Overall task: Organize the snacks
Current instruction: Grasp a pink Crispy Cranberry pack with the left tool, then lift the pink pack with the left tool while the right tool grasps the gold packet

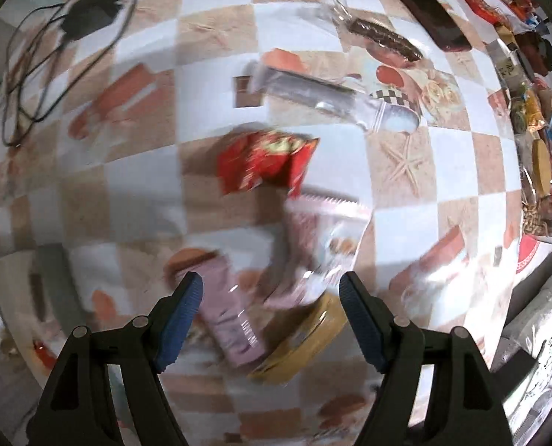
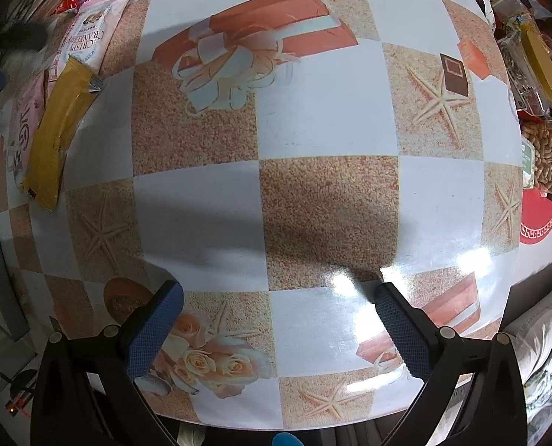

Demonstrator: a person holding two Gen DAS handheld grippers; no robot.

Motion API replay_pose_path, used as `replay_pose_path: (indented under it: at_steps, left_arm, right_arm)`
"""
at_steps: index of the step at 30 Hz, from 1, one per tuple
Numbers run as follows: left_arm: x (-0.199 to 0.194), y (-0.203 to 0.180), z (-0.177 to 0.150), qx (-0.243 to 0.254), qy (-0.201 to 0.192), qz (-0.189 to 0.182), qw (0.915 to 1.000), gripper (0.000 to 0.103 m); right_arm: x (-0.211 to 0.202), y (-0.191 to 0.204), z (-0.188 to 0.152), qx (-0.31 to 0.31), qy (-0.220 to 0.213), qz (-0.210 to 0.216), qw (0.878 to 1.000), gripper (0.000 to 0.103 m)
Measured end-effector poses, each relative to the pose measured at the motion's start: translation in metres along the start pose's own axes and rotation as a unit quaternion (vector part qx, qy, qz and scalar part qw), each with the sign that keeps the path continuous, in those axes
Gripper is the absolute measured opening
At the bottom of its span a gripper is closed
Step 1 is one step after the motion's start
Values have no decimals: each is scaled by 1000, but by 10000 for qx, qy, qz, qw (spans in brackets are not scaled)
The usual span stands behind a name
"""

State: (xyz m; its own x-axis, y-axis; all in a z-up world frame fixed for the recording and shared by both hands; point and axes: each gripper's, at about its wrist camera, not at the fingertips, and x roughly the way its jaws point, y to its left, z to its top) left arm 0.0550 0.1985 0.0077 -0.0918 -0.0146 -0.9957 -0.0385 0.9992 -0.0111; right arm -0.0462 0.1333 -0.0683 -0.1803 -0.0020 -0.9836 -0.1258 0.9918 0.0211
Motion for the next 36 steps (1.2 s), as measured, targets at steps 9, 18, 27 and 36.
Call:
replay_pose_path:
  at_steps: [9, 18, 27, 36]
  left_arm:
    - [27, -37, 10, 363, 144, 352, 9986, 60]
    - [23, -51, -13, 557, 22, -21, 9984, 40]
    - [-22, -32, -45, 448, -558, -505, 9962, 40]
    - [-36, 29, -75, 155, -610, -360, 9974, 40]
  right_arm:
    - [-1, -4, -5, 17, -4, -20, 10000, 103]
    - [2, -5, 2, -17, -12, -25, 10000, 103]
    - [0, -5, -4, -42, -256, -89, 9996, 103]
    - [0, 1, 3, -225, 10, -125, 9997, 103]
